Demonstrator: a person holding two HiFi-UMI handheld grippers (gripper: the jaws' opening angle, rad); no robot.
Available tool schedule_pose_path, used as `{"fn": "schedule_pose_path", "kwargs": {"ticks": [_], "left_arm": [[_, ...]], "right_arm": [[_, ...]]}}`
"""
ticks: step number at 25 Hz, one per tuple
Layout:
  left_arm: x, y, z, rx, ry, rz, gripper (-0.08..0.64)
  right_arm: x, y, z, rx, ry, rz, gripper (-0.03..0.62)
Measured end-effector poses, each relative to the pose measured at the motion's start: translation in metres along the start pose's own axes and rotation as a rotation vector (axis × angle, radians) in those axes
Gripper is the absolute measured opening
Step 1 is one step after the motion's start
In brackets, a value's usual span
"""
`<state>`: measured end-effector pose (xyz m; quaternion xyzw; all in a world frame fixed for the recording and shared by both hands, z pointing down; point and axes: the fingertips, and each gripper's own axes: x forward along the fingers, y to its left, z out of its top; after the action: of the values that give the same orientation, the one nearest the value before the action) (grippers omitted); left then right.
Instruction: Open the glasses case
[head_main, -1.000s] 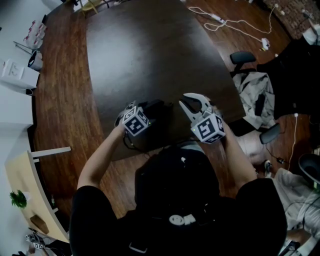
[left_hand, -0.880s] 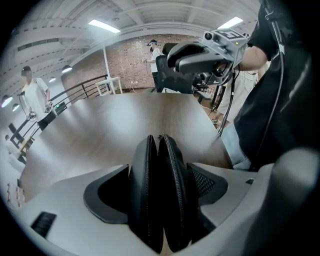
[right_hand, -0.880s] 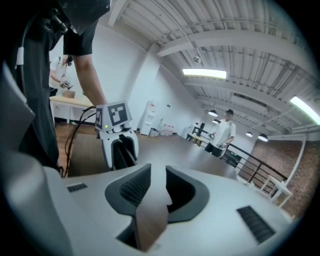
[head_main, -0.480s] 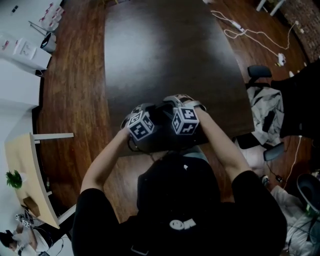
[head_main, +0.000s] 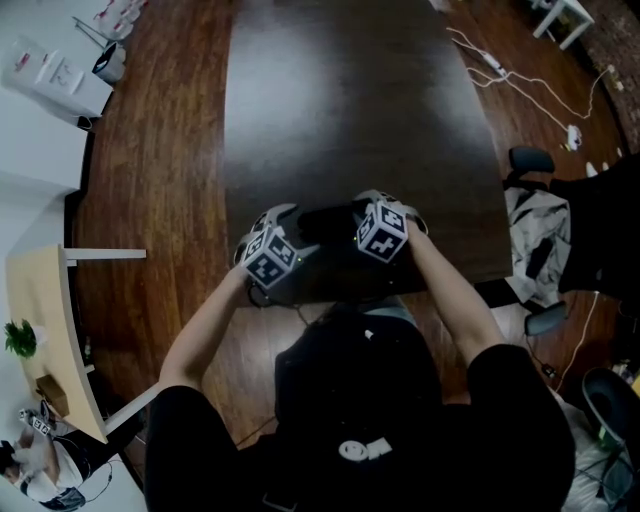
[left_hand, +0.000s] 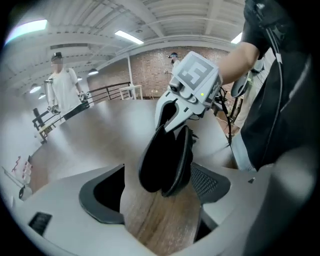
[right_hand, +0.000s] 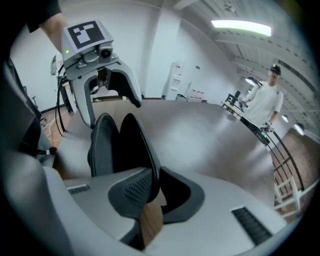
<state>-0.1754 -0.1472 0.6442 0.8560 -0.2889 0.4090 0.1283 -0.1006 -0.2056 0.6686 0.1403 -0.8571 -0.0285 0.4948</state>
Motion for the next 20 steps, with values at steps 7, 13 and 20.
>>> {"fn": "schedule_pose_path", "kwargs": {"ticks": [7,13,20], "left_arm": [[0.003,0.023,0.029,-0.288,-0.089,0.0,0.407],[0.021,0.042,0.061,-0.718,-0.152,0.106,0.213],[0.053,0.039,0.046,-0.545,0.13,0.312,0.058]], "right_arm": [[-0.031,-0.035,-0.034,0.359,0.017,-0.177,0.063],[-0.035,-0.029,-0.072,0.765,0.016,-0.21,0.063],[-0.046,-0.018,-0.082,0.925,-0.022,-0.259,0.064]]}}
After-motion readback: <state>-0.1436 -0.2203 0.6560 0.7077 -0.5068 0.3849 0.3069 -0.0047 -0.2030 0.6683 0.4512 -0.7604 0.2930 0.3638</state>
